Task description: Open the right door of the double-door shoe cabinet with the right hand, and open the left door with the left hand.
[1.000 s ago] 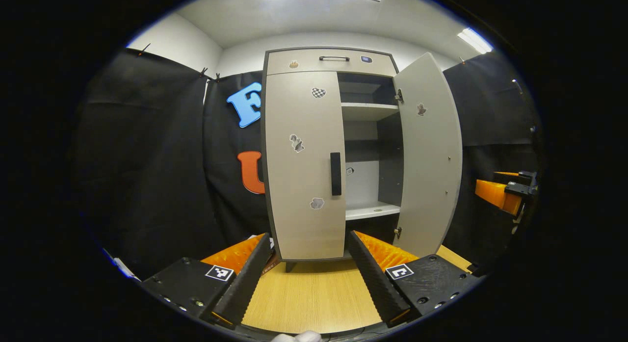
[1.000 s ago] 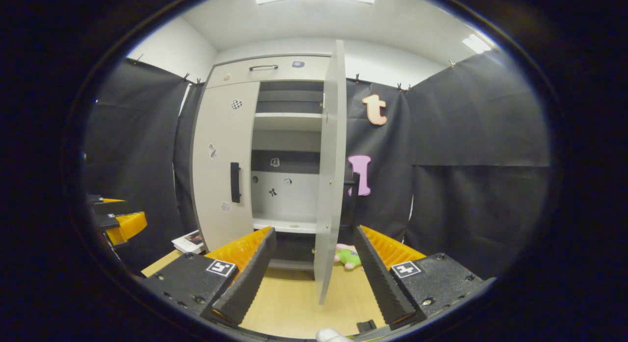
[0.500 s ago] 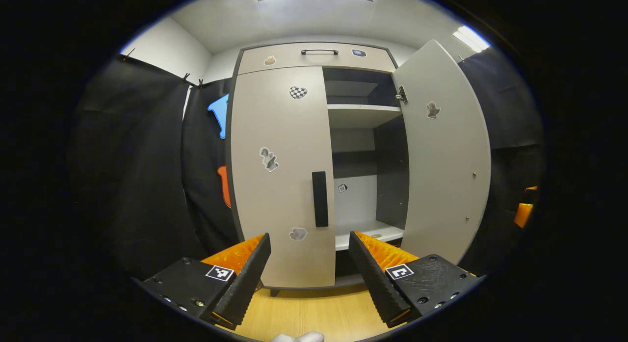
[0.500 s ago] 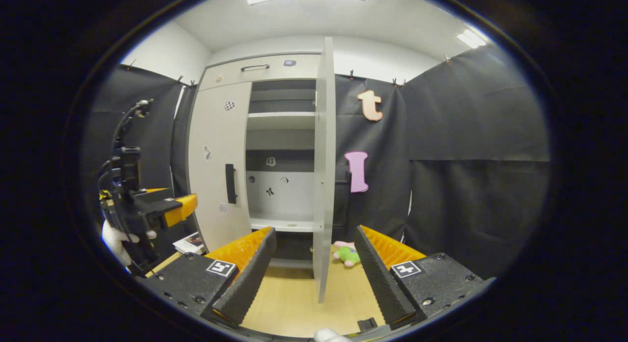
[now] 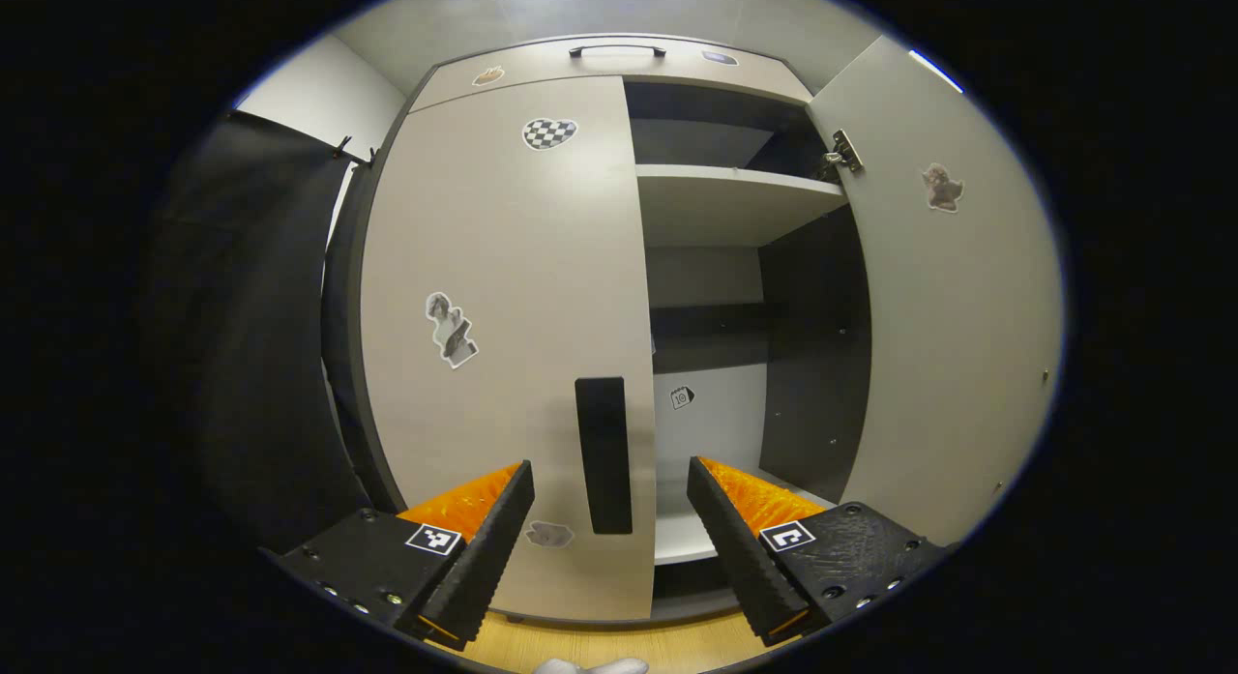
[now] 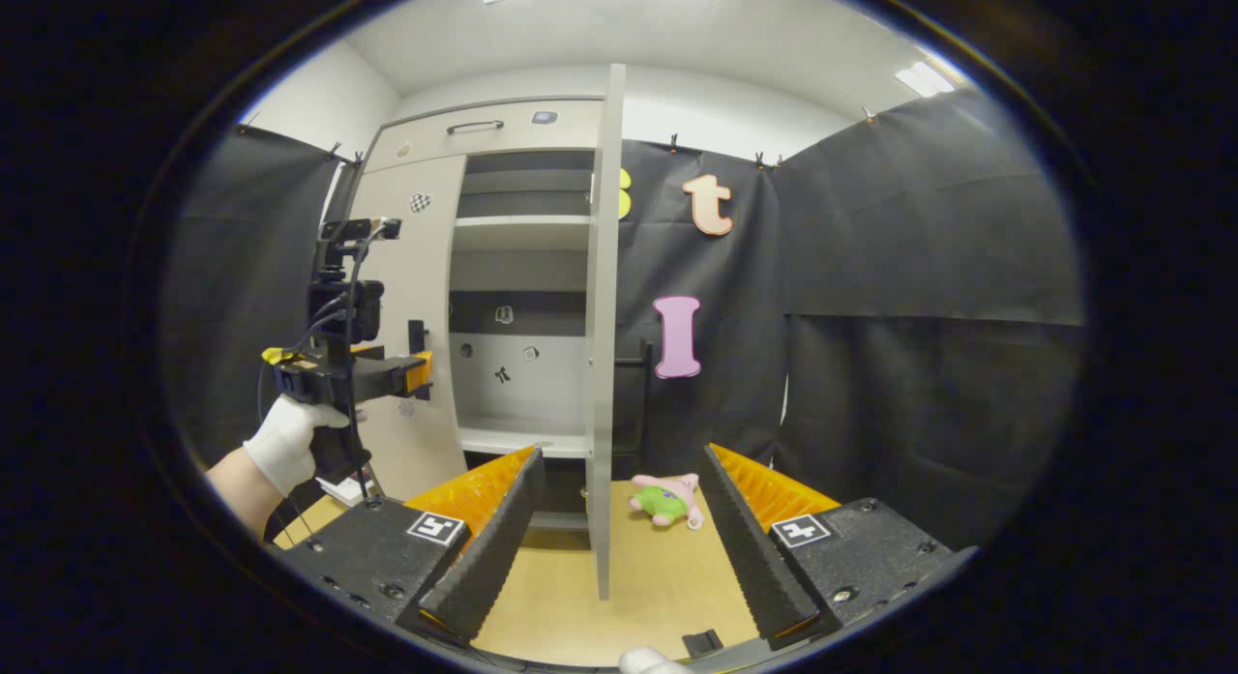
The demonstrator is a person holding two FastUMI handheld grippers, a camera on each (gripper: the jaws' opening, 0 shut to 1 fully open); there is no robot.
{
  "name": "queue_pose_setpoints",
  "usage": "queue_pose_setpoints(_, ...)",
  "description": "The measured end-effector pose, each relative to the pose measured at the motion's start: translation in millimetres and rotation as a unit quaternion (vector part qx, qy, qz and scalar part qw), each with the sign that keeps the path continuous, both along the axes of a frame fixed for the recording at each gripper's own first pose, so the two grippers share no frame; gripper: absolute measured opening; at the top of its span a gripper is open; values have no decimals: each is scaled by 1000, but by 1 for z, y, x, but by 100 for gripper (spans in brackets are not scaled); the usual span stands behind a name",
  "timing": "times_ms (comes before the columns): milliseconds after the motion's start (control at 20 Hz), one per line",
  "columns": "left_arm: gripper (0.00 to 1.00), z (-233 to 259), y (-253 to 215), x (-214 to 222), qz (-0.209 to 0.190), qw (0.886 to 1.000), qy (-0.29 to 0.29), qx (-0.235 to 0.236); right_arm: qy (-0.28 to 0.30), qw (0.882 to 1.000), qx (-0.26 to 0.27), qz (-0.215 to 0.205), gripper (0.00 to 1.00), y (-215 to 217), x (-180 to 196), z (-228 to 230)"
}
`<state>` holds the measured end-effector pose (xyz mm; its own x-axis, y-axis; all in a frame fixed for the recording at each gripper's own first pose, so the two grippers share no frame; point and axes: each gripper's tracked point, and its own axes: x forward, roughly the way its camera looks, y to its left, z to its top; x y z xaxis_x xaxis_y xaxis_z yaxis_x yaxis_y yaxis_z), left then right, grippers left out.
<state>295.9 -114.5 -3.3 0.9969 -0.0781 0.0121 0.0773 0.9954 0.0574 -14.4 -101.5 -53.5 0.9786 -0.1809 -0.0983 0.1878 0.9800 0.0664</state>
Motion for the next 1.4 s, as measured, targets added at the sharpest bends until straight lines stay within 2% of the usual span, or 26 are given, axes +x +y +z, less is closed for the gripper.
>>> queue_pose_setpoints(250,96,-10,6,38,13,1000,17,4,11,1000,-8,-2,100,-4,10,-5)
queue_pose_setpoints(350,93,-12,3,45,11,1000,20,-1,13,1000,-11,1,100,-3,14,-2)
queue_pose_setpoints(450,84,-14,-2,50,7,1000,20,-2,11,1000,-18,4,100,-1,26,-1)
queue_pose_setpoints(550,76,-27,-8,52,0,999,41,-8,8,1000,-21,7,100,1,21,2)
queue_pose_setpoints(650,63,-24,-9,56,4,999,36,0,10,1000,-19,10,100,5,22,4)
queue_pose_setpoints(700,70,-25,-10,54,5,999,40,-2,11,1000,-19,10,100,7,20,5)
queue_pose_setpoints(750,68,-26,-12,53,2,999,37,-5,14,1000,-19,11,100,7,20,6)
queue_pose_setpoints(850,59,-28,-13,54,-5,999,43,-9,15,1000,-16,13,100,8,21,4)
queue_pose_setpoints(900,55,-26,-3,54,12,999,39,-4,16,1000,-15,14,100,7,21,2)
queue_pose_setpoints(950,52,-29,-2,52,7,999,47,-23,16,1000,-15,16,100,8,21,2)
queue_pose_setpoints(1000,28,-25,-2,49,2,999,43,-31,16,1000,-15,19,100,6,25,1)
queue_pose_setpoints(1150,23,-30,0,51,5,998,55,-31,15,999,-18,27,100,9,23,-2)
queue_pose_setpoints(1200,16,-27,1,48,8,998,49,-29,15,999,-19,27,100,9,21,-1)
queue_pose_setpoints(1300,20,-26,1,43,8,998,49,-35,14,999,-15,28,100,6,20,2)
queue_pose_setpoints(1350,11,-27,1,39,7,998,53,-40,15,999,-14,28,100,4,20,2)
queue_pose_setpoints(1400,7,-26,1,37,4,998,50,-38,14,999,-12,29,100,3,20,1)
